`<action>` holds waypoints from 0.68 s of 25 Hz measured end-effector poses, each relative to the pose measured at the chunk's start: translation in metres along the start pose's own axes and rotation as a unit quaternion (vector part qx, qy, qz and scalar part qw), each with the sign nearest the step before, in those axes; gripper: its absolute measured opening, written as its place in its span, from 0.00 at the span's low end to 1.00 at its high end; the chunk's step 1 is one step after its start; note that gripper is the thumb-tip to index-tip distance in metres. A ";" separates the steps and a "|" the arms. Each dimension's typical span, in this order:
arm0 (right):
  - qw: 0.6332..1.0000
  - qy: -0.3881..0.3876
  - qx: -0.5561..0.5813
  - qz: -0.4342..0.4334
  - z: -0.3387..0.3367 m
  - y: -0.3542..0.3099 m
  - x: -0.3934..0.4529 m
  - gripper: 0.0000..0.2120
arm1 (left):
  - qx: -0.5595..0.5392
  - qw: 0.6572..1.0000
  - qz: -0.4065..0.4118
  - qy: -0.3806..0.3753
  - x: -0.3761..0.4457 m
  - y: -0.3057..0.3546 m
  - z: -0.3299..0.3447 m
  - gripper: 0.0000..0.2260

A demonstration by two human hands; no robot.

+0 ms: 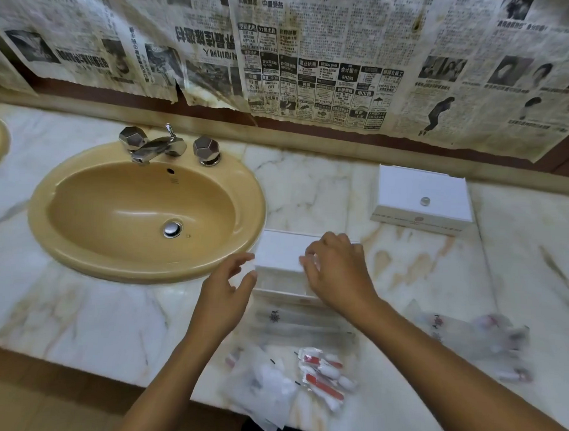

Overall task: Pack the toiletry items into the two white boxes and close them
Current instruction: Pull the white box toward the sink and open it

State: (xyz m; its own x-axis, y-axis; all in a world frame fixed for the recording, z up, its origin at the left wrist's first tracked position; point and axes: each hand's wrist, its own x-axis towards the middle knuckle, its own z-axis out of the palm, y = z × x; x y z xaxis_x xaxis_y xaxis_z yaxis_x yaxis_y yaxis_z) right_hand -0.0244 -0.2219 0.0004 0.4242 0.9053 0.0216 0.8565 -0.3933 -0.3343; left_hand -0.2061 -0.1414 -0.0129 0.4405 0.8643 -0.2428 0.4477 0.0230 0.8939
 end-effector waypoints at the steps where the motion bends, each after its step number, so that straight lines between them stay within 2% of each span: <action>1: 1.000 -0.006 0.009 0.011 -0.011 -0.001 0.011 0.13 | -0.002 1.000 0.008 0.006 0.005 0.000 -0.001 0.11; 4: 0.997 -0.056 0.042 0.043 -0.034 0.001 0.048 0.14 | -0.007 0.999 0.036 0.020 0.030 0.003 0.002 0.10; 7: 0.993 -0.057 0.078 0.068 -0.042 0.006 0.076 0.15 | 0.017 0.999 0.044 0.003 0.067 0.007 0.012 0.12; 12: 0.994 0.044 0.072 0.071 -0.048 0.013 0.096 0.11 | 0.064 0.996 0.049 -0.047 0.101 0.015 0.029 0.13; 17: 0.978 0.172 0.107 0.050 -0.057 0.010 0.064 0.10 | 0.058 0.997 0.034 -0.033 0.107 0.010 0.034 0.15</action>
State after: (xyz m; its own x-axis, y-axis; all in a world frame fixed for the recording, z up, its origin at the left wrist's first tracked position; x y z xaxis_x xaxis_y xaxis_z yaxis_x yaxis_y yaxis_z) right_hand 0.0280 -0.1771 0.0520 0.6080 0.7420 0.2824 0.7401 -0.4011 -0.5397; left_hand -0.1282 -0.0657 -0.0423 0.5220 0.8265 -0.2107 0.5004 -0.0968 0.8603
